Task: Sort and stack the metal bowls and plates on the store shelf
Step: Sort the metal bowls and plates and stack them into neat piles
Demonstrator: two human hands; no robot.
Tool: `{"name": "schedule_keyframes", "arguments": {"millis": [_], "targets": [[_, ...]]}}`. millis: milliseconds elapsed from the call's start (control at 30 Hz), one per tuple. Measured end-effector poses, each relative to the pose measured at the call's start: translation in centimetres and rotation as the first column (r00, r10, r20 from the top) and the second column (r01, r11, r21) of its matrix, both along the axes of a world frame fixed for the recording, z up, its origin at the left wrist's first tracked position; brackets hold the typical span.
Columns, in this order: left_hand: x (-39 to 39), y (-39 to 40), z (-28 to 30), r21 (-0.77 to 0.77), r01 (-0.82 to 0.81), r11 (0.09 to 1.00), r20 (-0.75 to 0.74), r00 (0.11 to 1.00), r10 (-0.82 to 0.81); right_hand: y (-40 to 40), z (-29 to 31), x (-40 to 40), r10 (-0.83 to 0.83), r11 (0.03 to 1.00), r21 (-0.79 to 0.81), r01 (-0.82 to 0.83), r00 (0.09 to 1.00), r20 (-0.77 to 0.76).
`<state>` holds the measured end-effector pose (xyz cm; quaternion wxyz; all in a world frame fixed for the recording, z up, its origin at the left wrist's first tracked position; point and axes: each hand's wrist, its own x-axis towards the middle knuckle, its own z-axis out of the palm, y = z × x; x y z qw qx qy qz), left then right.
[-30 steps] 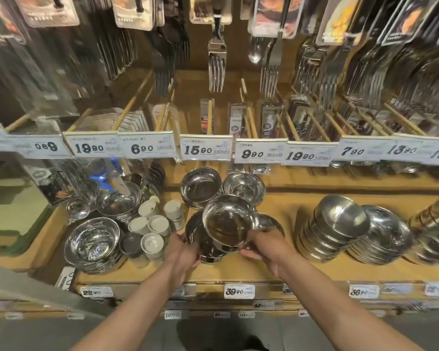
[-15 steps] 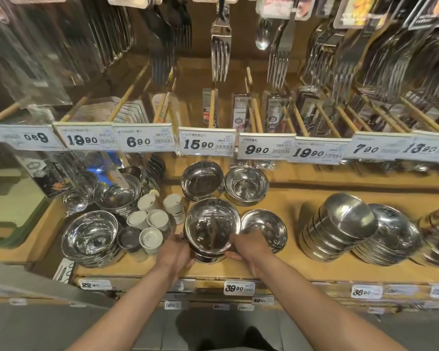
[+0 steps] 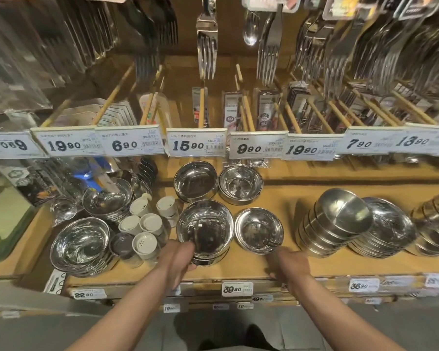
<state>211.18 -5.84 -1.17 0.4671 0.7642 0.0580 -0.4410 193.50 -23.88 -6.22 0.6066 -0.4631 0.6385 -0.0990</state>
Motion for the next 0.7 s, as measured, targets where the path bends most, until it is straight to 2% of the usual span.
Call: {"name": "schedule_keyframes", "arguments": {"millis": [67, 267, 400, 533, 700], "targets": [[0.3, -0.3, -0.3, 0.042, 0.034, 0.999, 0.013, 0.999, -0.034, -0.3, -0.7, -0.3, 0.001, 0.999, 0.038, -0.002, 0.999, 0.034], [0.6, -0.9, -0.6, 0.101, -0.059, 0.993, 0.012, 0.998, 0.058, -0.5, -2.1, -0.1, -0.035, 0.997, 0.078, 0.023, 0.988, 0.149], [0.6, -1.2, -0.5, 0.161, -0.063, 0.985, 0.010, 0.998, 0.062, -0.4, -2.4, 0.5, -0.088, 0.990, 0.124, 0.062, 0.971, 0.221], [0.5, -1.4, -0.5, 0.200, -0.059, 0.978, 0.055, 0.997, 0.049, -0.1, -2.1, 0.9, -0.135, 0.984, 0.146, 0.102, 0.963, 0.235], [0.3, -1.4, -0.1, 0.169, -0.101, 0.980, 0.086, 0.992, 0.088, 0.6, -2.1, 0.3, -0.115, 0.983, 0.164, 0.077, 0.965, 0.236]]}}
